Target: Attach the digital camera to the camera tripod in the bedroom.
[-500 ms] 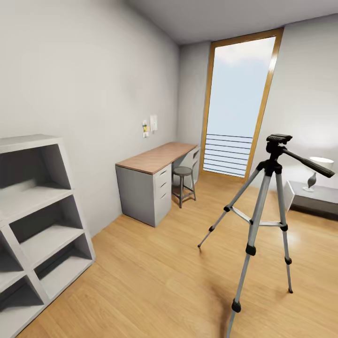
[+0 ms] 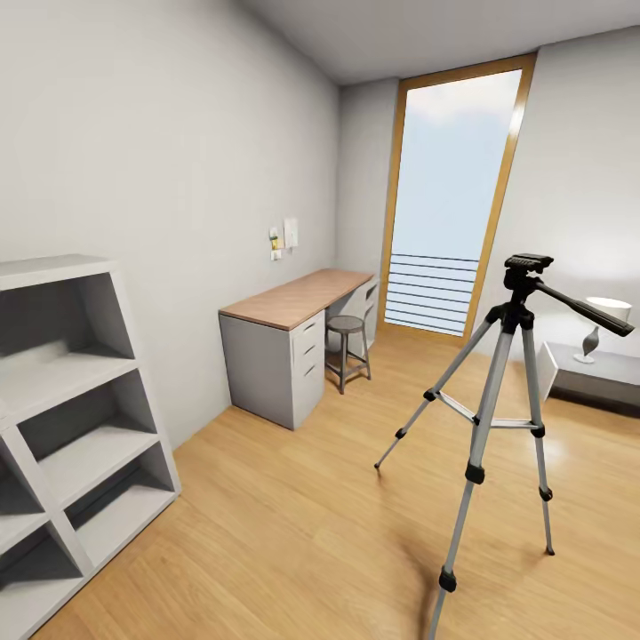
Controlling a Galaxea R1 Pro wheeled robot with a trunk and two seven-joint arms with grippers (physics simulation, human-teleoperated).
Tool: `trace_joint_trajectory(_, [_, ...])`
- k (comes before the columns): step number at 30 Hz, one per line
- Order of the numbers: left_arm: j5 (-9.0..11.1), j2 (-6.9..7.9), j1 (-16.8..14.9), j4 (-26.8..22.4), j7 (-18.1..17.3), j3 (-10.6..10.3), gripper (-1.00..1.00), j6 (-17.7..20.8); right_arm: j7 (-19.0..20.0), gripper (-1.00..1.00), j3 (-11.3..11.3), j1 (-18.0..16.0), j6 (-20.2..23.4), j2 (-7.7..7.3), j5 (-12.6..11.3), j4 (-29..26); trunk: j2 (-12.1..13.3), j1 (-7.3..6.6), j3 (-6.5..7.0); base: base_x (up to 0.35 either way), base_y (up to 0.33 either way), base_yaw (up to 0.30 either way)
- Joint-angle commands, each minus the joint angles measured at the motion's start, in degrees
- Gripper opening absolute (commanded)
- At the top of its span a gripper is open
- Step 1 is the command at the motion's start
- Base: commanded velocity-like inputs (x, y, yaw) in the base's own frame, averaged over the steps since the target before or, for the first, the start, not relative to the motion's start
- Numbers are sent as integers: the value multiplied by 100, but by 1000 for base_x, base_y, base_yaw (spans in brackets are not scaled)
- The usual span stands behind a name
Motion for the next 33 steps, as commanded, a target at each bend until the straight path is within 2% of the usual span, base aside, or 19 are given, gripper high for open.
trace_joint_trajectory(1, [0, -2, -1, -6, -3, 0, 100, 6, 2, 100, -1, -4, -53, -1, -2, 5, -3, 0, -6, 0, 0, -46])
trace_joint_trajectory(17, [0, -1, -1, -6, -3, 0, 100, 7, 4, 100, 3, -4, -566, -2, -4, 5, -3, 0, -6, 0, 0, -248])
trace_joint_trajectory(24, [0, 3, -1, -6, -5, 0, 100, 7, 2, 100, -8, -4, -582, -2, -4, 5, -3, 0, -6, 0, -4, -299])
trace_joint_trajectory(33, [0, 3, -1, -6, -7, 0, 100, 15, 4, 100, -10, -4, -582, -2, -4, 5, -3, 0, -6, 73, -270, -300])
